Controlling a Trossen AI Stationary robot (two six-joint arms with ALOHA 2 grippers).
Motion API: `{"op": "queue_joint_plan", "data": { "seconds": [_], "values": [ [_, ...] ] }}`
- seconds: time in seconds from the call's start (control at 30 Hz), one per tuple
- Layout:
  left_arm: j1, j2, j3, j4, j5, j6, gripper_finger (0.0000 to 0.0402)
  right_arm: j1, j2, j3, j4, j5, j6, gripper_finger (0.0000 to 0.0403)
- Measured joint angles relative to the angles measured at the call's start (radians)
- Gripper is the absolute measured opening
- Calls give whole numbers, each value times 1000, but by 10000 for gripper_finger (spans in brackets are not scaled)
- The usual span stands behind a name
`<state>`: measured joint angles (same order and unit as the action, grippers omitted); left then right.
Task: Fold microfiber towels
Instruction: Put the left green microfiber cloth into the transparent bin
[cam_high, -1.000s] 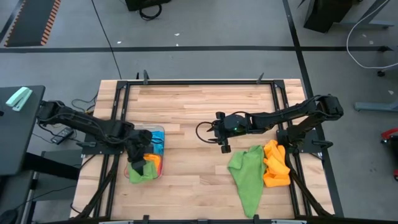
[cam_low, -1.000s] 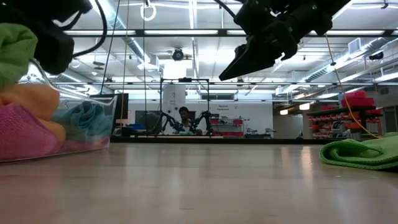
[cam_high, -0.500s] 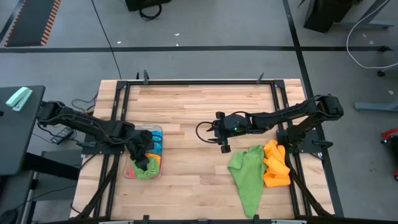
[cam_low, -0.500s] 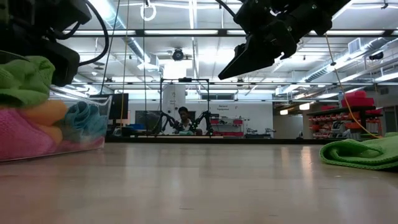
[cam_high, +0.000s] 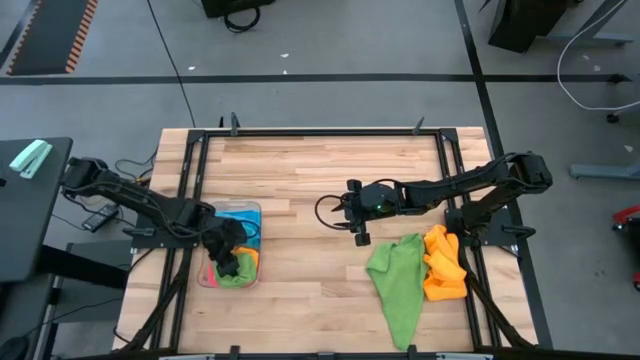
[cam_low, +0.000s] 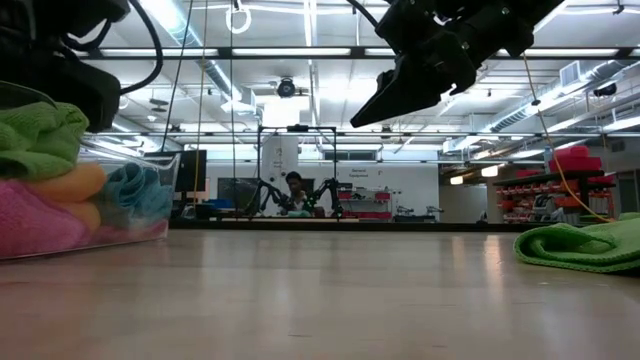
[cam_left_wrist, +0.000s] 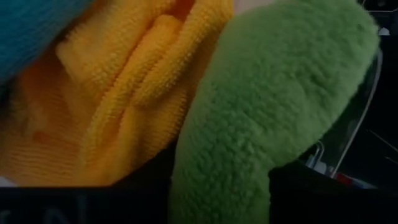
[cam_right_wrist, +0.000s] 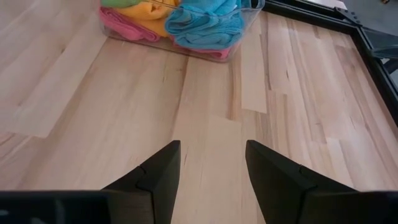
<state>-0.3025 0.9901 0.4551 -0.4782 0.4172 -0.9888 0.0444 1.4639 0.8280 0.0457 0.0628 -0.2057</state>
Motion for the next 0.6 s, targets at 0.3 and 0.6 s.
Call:
{"op": "queue_joint_plan", "data": {
  "seconds": [0.3, 0.6],
  "values": [
    [-3, -2, 37, -16, 28, 4, 259, 0, 0, 0, 6, 0, 16, 190],
    [-2, -3, 86, -109, -6, 31, 250, 0, 0, 0, 14, 0, 16, 190]
  ]
}}
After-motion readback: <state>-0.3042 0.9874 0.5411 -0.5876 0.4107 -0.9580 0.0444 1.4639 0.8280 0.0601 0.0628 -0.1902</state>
